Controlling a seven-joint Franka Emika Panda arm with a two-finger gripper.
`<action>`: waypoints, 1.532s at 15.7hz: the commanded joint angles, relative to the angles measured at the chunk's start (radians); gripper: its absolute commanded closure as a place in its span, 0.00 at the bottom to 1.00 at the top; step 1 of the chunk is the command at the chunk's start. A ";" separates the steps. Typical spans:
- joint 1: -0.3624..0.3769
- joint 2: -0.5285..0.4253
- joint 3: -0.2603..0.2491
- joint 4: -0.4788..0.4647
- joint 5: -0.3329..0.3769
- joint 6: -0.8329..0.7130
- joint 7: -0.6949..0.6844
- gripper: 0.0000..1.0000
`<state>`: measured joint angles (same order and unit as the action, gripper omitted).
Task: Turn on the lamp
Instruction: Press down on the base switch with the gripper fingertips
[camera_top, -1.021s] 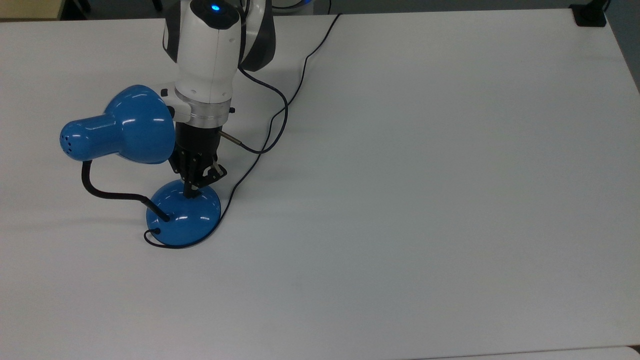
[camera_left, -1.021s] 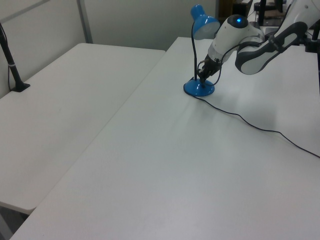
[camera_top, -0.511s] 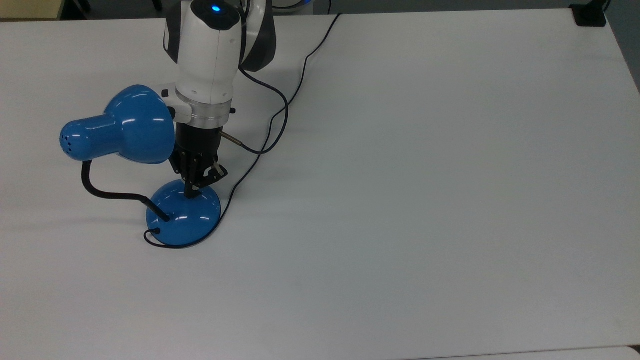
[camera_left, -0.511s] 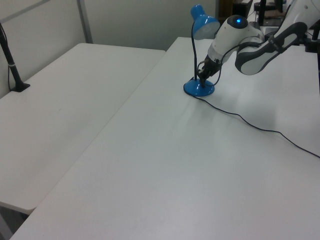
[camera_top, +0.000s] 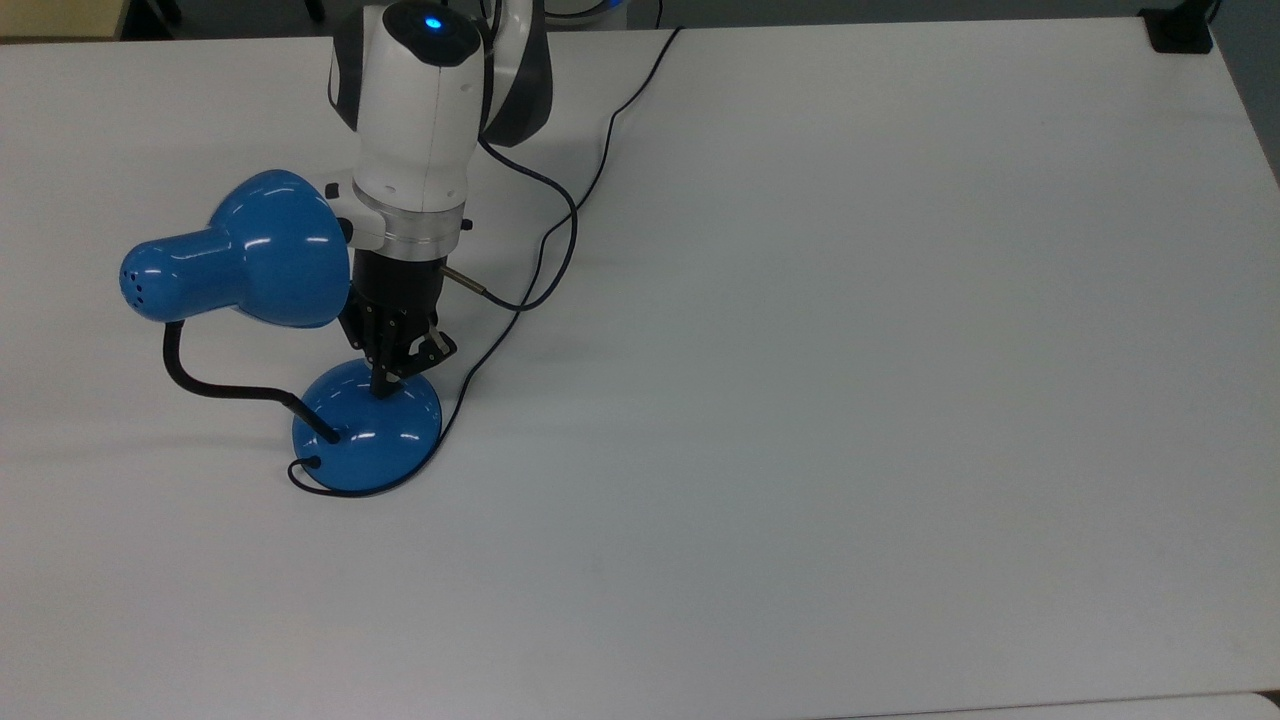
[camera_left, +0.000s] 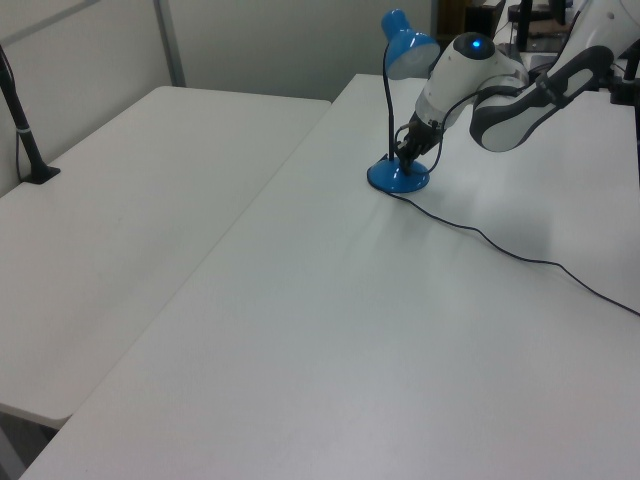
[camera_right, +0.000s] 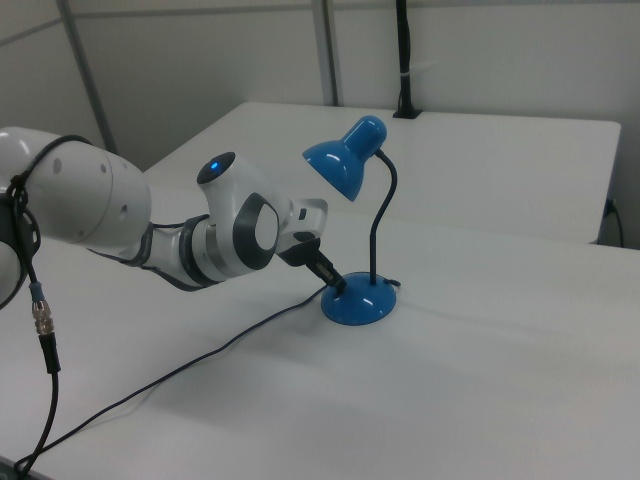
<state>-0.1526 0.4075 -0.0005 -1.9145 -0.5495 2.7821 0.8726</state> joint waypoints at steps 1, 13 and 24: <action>-0.005 0.020 0.008 0.005 -0.027 0.017 0.028 1.00; -0.012 0.039 0.008 0.008 -0.033 0.025 0.029 1.00; -0.022 0.047 0.008 0.002 -0.085 0.053 0.029 1.00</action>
<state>-0.1585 0.4164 -0.0003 -1.9147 -0.5973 2.8019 0.8728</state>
